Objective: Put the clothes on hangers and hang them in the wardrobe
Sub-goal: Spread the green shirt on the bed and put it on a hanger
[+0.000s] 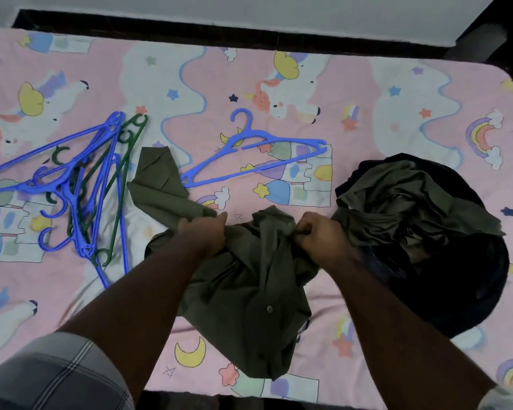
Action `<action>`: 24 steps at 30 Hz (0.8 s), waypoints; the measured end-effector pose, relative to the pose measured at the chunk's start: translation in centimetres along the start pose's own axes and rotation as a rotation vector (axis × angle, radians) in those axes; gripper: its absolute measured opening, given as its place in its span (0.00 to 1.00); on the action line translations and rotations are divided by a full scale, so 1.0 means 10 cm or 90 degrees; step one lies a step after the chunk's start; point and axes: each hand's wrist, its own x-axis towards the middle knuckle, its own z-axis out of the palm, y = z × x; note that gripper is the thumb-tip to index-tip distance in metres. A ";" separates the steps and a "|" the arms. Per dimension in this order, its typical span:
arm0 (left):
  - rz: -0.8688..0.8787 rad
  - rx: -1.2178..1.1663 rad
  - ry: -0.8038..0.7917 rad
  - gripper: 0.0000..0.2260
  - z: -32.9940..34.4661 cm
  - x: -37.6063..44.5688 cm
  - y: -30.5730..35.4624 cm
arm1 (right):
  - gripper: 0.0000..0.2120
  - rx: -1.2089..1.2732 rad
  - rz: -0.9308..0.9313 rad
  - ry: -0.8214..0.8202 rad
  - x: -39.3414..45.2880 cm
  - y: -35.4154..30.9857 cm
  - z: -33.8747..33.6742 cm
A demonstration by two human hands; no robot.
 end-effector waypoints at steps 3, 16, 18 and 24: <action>-0.011 0.037 0.100 0.17 0.10 -0.08 -0.08 | 0.03 -0.108 -0.188 0.254 -0.24 -0.12 0.15; -0.069 -0.148 0.190 0.17 0.47 -0.35 -0.29 | 0.22 0.114 0.127 0.126 -0.34 -0.04 0.25; -0.060 -0.146 0.163 0.18 0.47 -0.30 -0.30 | 0.24 0.122 0.239 0.068 -0.20 0.12 0.19; 0.001 -0.192 0.067 0.25 0.49 -0.20 -0.33 | 0.31 0.242 0.316 -0.093 -0.10 0.25 0.31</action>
